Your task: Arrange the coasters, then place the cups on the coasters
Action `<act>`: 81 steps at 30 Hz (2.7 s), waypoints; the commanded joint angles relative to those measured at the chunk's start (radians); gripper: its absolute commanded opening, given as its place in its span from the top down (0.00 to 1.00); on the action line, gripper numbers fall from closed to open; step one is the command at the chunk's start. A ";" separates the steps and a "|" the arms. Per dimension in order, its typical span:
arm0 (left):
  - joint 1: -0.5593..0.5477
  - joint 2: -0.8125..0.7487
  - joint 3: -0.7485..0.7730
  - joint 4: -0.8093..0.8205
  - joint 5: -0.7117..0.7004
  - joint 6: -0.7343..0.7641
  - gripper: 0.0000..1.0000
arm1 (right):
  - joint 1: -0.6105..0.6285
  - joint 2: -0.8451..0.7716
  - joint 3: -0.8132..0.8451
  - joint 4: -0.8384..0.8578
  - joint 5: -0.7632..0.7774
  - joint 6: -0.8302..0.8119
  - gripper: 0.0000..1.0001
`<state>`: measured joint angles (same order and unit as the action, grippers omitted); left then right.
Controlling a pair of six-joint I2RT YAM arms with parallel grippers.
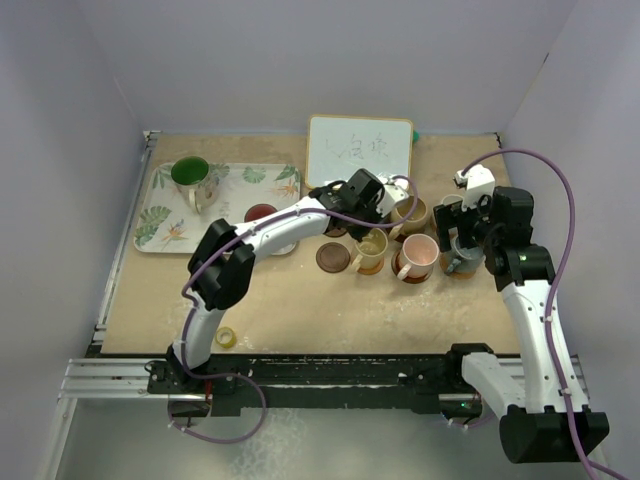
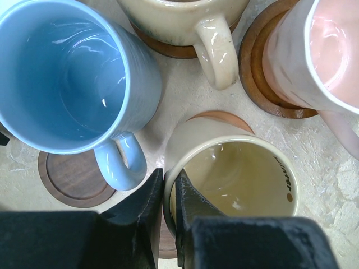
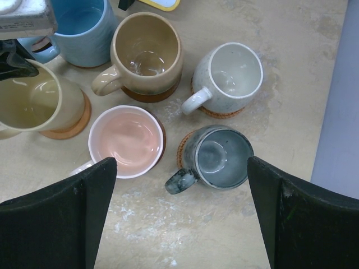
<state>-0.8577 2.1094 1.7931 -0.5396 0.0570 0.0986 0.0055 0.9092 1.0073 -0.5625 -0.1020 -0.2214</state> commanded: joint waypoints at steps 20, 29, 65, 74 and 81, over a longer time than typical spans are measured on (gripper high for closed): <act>0.005 -0.074 0.112 0.001 0.101 0.027 0.67 | -0.007 -0.017 -0.023 0.026 -0.032 -0.008 0.00; 0.005 -0.166 0.126 -0.041 0.099 0.054 0.60 | -0.009 -0.012 -0.022 0.026 -0.037 -0.008 0.00; 0.925 -0.552 -0.184 -0.047 0.200 0.026 0.39 | -0.010 -0.007 -0.021 0.013 -0.096 -0.024 0.00; 1.012 -0.469 -0.208 -0.076 0.285 0.064 0.33 | -0.011 -0.004 -0.021 0.011 -0.100 -0.026 0.00; 1.015 -0.447 -0.220 -0.043 0.232 0.069 0.27 | -0.011 -0.004 -0.021 0.008 -0.102 -0.026 0.00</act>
<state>0.1543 1.6569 1.5555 -0.6338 0.2951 0.1509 -0.0010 0.9100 0.9813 -0.5648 -0.1780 -0.2390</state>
